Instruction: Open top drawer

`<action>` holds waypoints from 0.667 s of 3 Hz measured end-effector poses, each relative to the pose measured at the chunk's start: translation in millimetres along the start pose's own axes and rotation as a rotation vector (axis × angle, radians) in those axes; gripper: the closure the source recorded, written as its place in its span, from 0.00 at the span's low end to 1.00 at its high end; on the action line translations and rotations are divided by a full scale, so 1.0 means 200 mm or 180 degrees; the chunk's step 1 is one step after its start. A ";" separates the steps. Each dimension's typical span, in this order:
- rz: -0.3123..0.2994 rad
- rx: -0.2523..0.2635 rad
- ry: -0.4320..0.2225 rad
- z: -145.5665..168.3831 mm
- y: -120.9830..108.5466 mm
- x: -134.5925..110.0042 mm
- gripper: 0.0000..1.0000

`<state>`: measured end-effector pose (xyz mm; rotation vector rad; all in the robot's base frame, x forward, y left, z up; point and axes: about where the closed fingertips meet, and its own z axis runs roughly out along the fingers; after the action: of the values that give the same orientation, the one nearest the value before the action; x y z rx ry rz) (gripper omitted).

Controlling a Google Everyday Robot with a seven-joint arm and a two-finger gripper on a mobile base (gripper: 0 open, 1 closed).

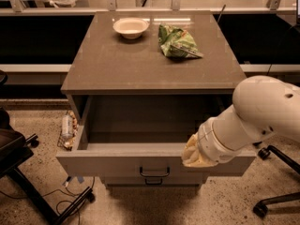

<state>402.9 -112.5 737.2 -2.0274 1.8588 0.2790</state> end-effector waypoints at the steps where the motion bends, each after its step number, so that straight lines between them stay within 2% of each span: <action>1: -0.0473 0.0144 -0.0121 -0.02 -0.21 0.01 1.00; 2: -0.0549 0.0265 -0.0061 0.02 -0.54 0.15 1.00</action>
Offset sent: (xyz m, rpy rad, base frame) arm 0.1617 -0.0358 0.0088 0.0020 -0.1986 0.1327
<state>512.9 -131.7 737.6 -2.1035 1.6431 0.1705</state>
